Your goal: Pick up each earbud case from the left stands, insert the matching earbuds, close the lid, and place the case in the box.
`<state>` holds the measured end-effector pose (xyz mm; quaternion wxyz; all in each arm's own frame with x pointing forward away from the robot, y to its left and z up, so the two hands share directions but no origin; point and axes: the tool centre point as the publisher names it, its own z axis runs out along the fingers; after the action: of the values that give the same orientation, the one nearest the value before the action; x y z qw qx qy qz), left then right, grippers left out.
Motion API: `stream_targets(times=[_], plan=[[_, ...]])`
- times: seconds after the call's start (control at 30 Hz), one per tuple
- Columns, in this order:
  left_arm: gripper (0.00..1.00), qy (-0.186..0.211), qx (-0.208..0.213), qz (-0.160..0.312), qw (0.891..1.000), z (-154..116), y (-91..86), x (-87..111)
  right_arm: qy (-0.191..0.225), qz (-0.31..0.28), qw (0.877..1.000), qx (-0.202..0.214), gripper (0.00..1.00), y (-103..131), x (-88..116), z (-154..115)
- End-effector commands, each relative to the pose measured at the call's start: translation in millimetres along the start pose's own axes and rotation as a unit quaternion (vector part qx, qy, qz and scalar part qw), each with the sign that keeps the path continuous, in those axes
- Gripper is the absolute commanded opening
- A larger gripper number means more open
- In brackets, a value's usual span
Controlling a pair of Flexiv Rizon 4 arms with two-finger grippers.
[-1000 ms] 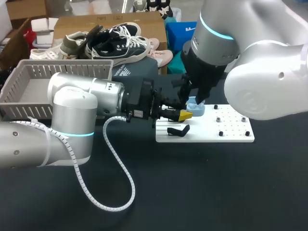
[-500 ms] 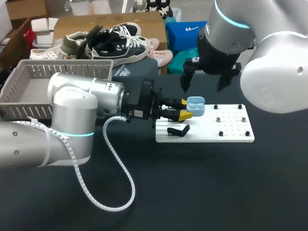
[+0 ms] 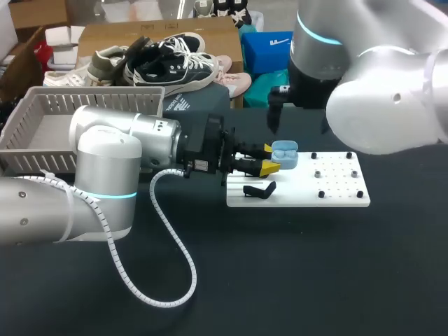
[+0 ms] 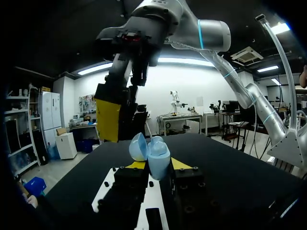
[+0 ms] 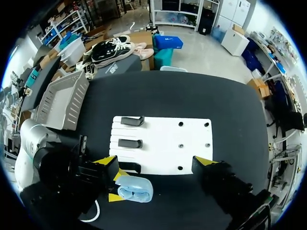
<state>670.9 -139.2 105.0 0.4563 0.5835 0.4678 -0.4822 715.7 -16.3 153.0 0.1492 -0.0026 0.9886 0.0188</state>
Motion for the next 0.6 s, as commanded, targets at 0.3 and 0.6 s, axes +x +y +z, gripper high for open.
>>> stream_targets(times=[0.3,0.6], plan=[[0.0,-0.001,-0.001,0.001,1.0,0,-0.3,0.4,0.019,0.019,0.999,0.018,1.0,-20,7,8],[0.0,-0.001,-0.001,0.001,1.0,0,-0.3,0.4,0.028,0.022,0.999,0.013,1.0,-27,23,1]])
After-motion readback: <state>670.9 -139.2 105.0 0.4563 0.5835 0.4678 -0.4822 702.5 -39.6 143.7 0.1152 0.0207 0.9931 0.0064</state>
